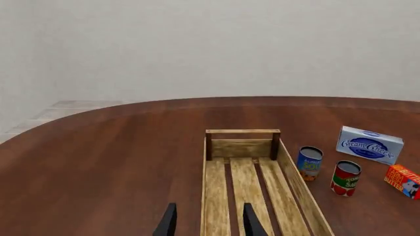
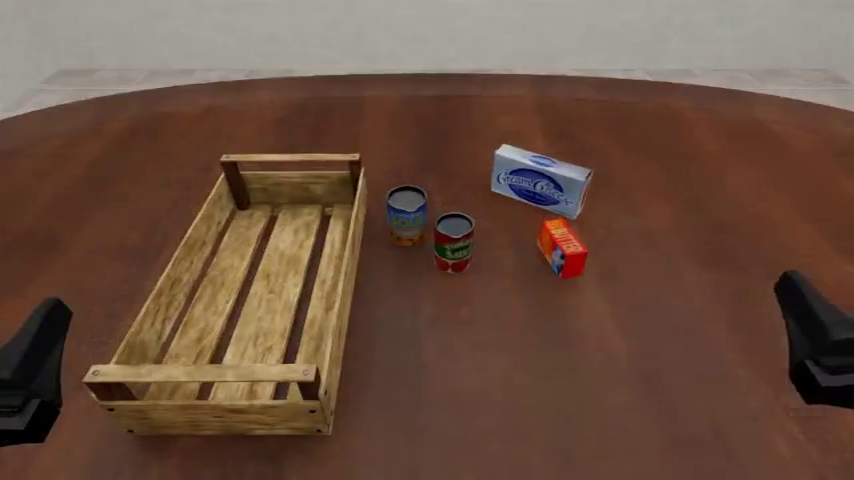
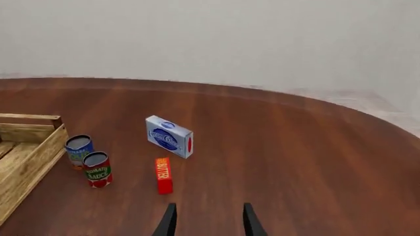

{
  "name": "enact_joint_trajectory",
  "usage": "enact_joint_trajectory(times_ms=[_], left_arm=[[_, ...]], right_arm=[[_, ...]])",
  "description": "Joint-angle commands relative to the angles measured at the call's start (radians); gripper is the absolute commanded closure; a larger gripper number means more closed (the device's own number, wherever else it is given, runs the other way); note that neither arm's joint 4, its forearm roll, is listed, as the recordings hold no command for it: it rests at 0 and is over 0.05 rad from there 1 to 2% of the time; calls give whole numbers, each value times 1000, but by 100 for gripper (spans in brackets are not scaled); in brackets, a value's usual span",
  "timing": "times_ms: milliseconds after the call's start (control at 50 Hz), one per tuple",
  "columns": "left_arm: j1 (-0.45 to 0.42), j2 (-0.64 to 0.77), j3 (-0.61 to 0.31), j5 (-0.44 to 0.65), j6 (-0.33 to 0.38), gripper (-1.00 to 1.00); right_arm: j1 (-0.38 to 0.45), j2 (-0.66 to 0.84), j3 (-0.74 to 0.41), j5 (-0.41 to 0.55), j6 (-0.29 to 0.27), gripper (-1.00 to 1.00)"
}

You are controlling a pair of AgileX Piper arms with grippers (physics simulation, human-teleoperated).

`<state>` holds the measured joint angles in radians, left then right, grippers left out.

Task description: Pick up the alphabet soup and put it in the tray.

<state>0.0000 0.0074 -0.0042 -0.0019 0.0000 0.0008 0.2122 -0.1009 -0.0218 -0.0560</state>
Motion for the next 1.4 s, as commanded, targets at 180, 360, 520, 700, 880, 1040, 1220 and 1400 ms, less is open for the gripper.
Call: enact_joint_trajectory(times_ms=[180, 360, 520, 700, 880, 1040, 1220, 1400], left_arm=[[0, 0, 0, 0, 0, -100], [0, 0, 0, 0, 0, -100], [0, 0, 0, 0, 0, -100], [0, 0, 0, 0, 0, -100], [0, 0, 0, 0, 0, -100], [0, 0, 0, 0, 0, -100], [0, 0, 0, 0, 0, -100], [0, 0, 0, 0, 0, -100]], right_arm=[[47, 412, -526, 219, -131, -100], [146, 668, -822, 298, -57, -100], [271, 954, -1037, 364, -114, -100], [286, 1153, -1228, 412, -94, -100], [334, 1354, -1386, 457, -79, -100], [357, 1497, -1521, 505, -69, -100], [389, 1602, -1626, 549, -60, -100], [399, 1711, -1737, 606, -57, -100]])
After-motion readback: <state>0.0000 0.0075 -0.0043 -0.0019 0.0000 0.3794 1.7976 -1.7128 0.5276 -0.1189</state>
